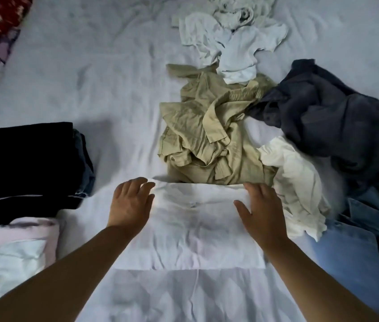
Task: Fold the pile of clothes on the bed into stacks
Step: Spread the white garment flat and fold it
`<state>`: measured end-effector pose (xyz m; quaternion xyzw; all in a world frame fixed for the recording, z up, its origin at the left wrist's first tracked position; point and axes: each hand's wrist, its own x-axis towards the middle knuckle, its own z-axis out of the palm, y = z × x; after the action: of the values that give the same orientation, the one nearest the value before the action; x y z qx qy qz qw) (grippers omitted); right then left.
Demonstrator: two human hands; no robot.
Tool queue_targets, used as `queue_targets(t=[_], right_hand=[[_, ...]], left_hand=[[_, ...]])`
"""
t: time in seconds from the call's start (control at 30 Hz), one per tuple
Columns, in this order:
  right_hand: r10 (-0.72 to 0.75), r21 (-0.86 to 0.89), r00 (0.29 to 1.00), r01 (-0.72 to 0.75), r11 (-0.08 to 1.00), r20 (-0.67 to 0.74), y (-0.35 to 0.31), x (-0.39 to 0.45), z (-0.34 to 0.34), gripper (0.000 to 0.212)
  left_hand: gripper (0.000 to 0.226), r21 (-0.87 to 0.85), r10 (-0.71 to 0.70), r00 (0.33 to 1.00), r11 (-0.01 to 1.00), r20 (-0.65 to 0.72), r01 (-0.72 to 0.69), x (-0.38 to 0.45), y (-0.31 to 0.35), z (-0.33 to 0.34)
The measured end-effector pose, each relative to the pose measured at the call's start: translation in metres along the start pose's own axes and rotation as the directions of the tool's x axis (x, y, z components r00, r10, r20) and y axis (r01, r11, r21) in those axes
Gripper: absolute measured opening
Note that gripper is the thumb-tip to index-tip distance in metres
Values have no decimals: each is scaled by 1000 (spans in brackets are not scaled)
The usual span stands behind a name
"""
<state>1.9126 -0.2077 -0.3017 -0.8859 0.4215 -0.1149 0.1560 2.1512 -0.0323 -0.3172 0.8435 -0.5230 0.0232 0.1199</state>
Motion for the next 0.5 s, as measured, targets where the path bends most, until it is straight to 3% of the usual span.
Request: queue_targets(t=[0.1, 0.2, 0.3, 0.37, 0.5], right_hand=[[-118, -29, 993, 118, 993, -7, -9, -17, 15, 47], [-209, -35, 971, 215, 976, 119, -15, -36, 38, 53], [-144, -123, 945, 186, 975, 293, -12, -47, 61, 62], [-29, -170, 928, 98, 980, 371, -6, -54, 73, 64], [78, -213, 909, 12, 977, 409, 1, -65, 84, 66]], left_hand=[[37, -68, 155, 986, 986, 56, -151, -21, 16, 10], [50, -67, 232, 950, 973, 210, -223, -41, 27, 24], [59, 30, 113, 887, 990, 448, -141, -44, 27, 39], [70, 68, -2, 846, 997, 534, -40, -43, 26, 49], [80, 155, -74, 761, 987, 645, -35, -40, 25, 59]])
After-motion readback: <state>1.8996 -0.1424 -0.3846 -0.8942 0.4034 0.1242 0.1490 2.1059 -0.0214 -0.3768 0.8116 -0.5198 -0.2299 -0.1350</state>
